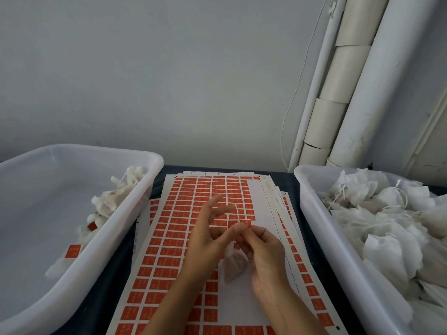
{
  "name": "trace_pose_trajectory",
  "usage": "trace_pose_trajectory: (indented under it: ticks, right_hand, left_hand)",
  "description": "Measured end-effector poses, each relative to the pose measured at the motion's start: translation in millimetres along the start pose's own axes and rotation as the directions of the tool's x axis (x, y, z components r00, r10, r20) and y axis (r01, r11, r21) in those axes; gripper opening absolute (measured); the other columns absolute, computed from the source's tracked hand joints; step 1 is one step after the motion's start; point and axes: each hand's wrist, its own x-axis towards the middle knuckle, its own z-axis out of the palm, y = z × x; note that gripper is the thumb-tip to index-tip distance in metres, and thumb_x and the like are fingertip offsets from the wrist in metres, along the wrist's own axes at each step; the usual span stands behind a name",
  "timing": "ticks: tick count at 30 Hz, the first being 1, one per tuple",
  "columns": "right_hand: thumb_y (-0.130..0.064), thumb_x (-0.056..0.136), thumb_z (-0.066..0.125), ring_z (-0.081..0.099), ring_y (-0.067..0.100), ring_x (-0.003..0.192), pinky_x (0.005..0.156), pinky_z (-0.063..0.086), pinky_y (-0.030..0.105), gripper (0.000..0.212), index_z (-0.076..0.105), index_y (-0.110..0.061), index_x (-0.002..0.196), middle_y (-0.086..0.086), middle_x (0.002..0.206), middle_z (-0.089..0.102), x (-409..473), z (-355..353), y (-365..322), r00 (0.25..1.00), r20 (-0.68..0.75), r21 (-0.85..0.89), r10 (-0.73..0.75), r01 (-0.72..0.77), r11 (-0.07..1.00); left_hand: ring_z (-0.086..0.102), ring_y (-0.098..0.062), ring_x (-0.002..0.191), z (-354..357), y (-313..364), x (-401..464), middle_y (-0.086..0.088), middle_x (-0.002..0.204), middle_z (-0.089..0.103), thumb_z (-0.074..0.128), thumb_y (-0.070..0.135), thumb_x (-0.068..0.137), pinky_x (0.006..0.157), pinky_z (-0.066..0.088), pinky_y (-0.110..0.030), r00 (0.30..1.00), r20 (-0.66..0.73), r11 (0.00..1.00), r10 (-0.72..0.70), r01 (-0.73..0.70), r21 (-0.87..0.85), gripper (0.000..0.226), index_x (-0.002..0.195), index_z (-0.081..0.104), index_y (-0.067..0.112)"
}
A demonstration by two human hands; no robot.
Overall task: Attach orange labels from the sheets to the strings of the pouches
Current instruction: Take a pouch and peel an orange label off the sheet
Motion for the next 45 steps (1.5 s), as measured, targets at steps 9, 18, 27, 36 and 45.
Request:
trace_pose_trajectory:
  ticks: [9, 18, 27, 36, 45]
  right_hand:
    - [-0.016, 0.079, 0.071, 0.07, 0.016, 0.077, 0.065, 0.056, 0.022, 0.007, 0.071, -0.013, 0.085, -0.001, 0.077, 0.073, 3, 0, 5, 0.995, -0.022, -0.035, -0.1, 0.1, 0.994]
    - [-0.019, 0.084, 0.067, 0.069, 0.006, 0.072, 0.053, 0.05, 0.012, 0.007, 0.07, -0.023, 0.079, -0.013, 0.071, 0.071, 5, 0, 9, 0.989, 0.016, -0.139, -0.145, 0.146, 0.979]
    - [-0.034, 0.088, 0.057, 0.058, 0.001, 0.083, 0.06, 0.047, 0.008, 0.031, 0.041, -0.031, 0.114, -0.021, 0.093, 0.054, 12, -2, 6, 0.949, 0.094, -0.426, -0.301, 0.311, 0.849]
    - [-0.02, 0.083, 0.068, 0.056, -0.007, 0.097, 0.08, 0.042, 0.009, 0.011, 0.061, -0.029, 0.084, -0.022, 0.096, 0.06, 20, -13, -12, 0.883, 0.32, -0.477, -0.343, 0.463, 0.747]
    - [-0.019, 0.076, 0.074, 0.061, 0.006, 0.091, 0.082, 0.052, 0.021, 0.012, 0.066, -0.023, 0.085, -0.014, 0.092, 0.064, 25, -28, -32, 0.872, 0.33, -0.442, -0.362, 0.481, 0.757]
  left_hand:
    - [0.068, -0.021, 0.078, 3, -9, 1, -0.002, 0.08, 0.069, 0.062, 0.013, 0.087, 0.067, 0.055, -0.022, 0.995, 0.003, 0.994, -0.096, 0.096, -0.053, 0.007, 0.092, 0.067, 0.011]
    - [0.067, -0.01, 0.072, 2, -8, 3, 0.003, 0.076, 0.07, 0.062, 0.013, 0.088, 0.064, 0.052, -0.016, 0.99, -0.035, 0.99, -0.139, 0.139, 0.019, 0.008, 0.085, 0.069, 0.013]
    - [0.06, -0.008, 0.056, 6, -5, 3, -0.001, 0.07, 0.067, 0.062, 0.02, 0.087, 0.054, 0.048, -0.013, 0.989, -0.013, 0.983, -0.147, 0.148, 0.111, 0.01, 0.083, 0.068, 0.013]
    - [0.069, -0.014, 0.076, 5, -2, 2, 0.0, 0.085, 0.069, 0.071, 0.011, 0.08, 0.067, 0.056, -0.017, 0.991, 0.063, 0.975, -0.12, 0.105, 0.194, 0.033, 0.11, 0.059, 0.019]
    - [0.068, -0.013, 0.088, 5, 3, 0, -0.006, 0.097, 0.066, 0.065, -0.001, 0.083, 0.074, 0.055, -0.019, 0.975, 0.103, 0.976, -0.197, 0.185, 0.115, 0.073, 0.142, 0.029, 0.024]
